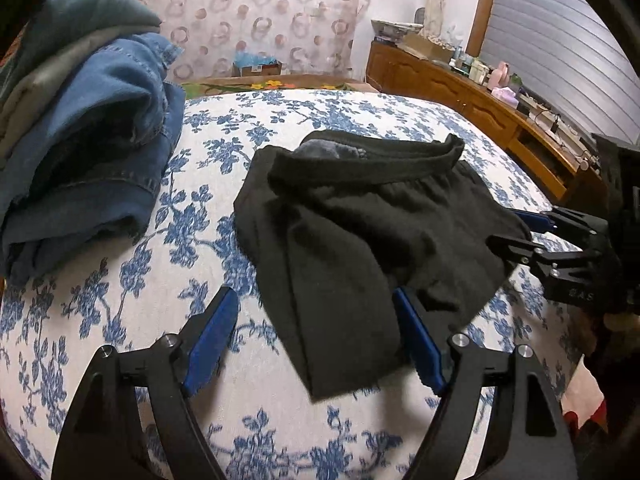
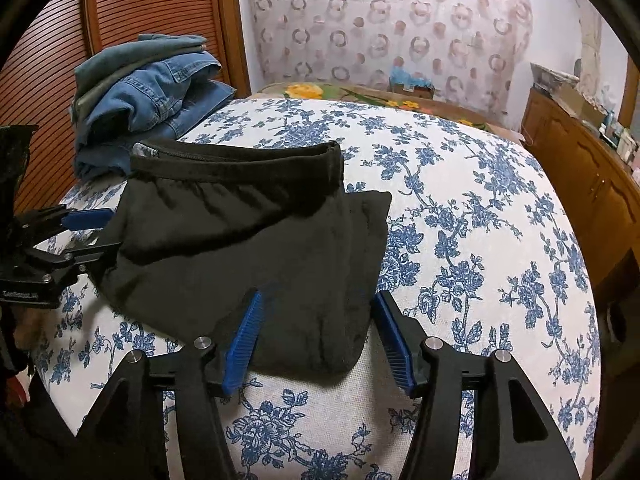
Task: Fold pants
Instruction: 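Open both tools and release the folded garment on the bed, then grasp the folded garment edge with the left tool while the right tool grips it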
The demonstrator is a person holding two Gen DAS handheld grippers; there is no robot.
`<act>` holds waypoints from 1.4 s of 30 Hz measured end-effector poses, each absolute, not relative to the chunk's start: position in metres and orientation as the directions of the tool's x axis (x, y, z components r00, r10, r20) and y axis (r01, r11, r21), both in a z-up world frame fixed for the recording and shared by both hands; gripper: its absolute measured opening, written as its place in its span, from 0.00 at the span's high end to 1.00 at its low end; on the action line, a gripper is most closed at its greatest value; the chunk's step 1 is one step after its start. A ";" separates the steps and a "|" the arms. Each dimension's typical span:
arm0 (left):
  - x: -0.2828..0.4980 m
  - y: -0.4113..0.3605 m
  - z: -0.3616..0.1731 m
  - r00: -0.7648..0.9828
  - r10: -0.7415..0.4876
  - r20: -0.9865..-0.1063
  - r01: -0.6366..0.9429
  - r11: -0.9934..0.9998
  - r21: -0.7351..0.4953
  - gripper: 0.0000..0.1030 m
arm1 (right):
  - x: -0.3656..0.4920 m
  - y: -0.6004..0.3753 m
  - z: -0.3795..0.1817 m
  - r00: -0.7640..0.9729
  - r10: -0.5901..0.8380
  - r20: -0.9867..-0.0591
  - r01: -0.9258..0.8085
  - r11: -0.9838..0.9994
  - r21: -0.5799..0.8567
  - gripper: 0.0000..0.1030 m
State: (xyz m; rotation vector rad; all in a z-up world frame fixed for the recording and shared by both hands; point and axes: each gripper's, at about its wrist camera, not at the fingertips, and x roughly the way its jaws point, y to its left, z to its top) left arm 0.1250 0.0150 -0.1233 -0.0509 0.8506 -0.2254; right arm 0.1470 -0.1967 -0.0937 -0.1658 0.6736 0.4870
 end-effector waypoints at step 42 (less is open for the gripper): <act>0.076 0.008 -0.094 0.687 -0.283 -0.669 0.246 0.957 -0.151 0.95 | 0.105 -0.241 -0.070 0.658 0.501 -0.562 -0.543 0.833 0.107 0.91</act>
